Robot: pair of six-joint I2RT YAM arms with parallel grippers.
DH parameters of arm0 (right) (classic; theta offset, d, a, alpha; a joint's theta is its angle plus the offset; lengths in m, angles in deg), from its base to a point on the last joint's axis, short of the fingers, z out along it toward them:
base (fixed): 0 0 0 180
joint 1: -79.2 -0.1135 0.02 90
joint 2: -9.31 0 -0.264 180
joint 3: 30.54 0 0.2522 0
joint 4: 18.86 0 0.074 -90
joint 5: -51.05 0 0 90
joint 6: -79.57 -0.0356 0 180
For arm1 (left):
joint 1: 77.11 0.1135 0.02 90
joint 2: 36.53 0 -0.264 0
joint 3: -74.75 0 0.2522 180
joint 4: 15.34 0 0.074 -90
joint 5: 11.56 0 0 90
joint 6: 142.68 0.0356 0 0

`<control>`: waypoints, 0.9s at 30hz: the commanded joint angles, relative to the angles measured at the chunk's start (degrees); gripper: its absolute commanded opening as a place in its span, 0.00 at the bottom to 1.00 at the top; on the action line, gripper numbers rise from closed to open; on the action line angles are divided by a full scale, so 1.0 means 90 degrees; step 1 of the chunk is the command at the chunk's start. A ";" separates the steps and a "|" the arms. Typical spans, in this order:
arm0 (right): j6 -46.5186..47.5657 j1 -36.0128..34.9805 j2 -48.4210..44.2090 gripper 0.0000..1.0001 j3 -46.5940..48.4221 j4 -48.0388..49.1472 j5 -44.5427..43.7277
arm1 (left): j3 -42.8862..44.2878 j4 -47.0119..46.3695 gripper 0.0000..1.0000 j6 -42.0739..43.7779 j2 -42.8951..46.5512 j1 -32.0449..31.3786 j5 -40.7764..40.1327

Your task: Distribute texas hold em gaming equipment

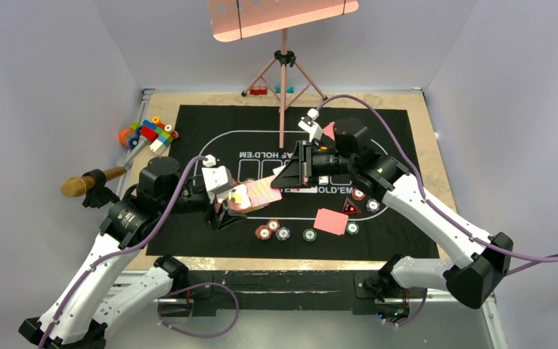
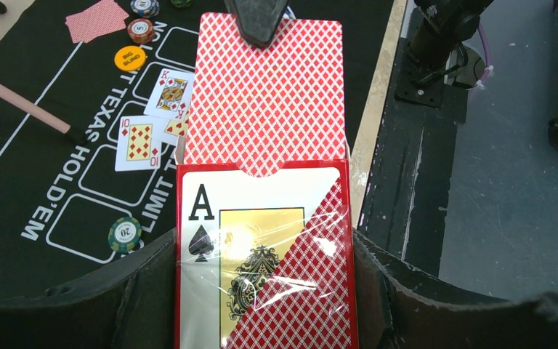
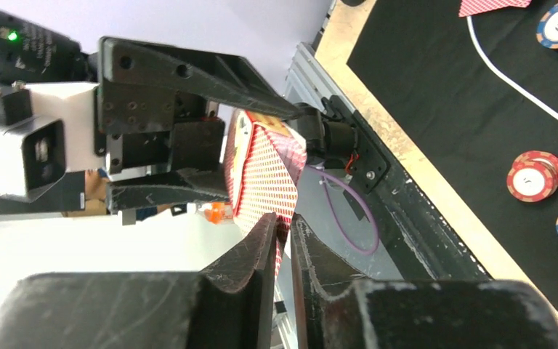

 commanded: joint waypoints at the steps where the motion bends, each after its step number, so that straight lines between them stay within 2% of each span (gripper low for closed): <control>1: -0.0339 0.0061 -0.0310 0.15 0.0152 0.0423 0.0362 | 0.0208 -0.0416 0.00 -0.0068 0.0045 0.0034 0.0142; 9: -0.0407 0.0358 -0.0473 0.00 0.0260 0.0291 0.0396 | 0.0183 -0.0383 0.00 -0.0057 0.0079 0.0038 0.0125; 19: -0.0584 0.0677 -0.0501 0.00 0.0306 0.0170 0.0457 | 0.0156 -0.0325 0.00 -0.0024 0.0138 0.0041 0.0101; 27: -0.0905 0.0935 -0.0582 0.00 0.0166 0.0513 0.0681 | 0.0146 -0.0322 0.00 -0.0005 0.0172 0.0043 0.0104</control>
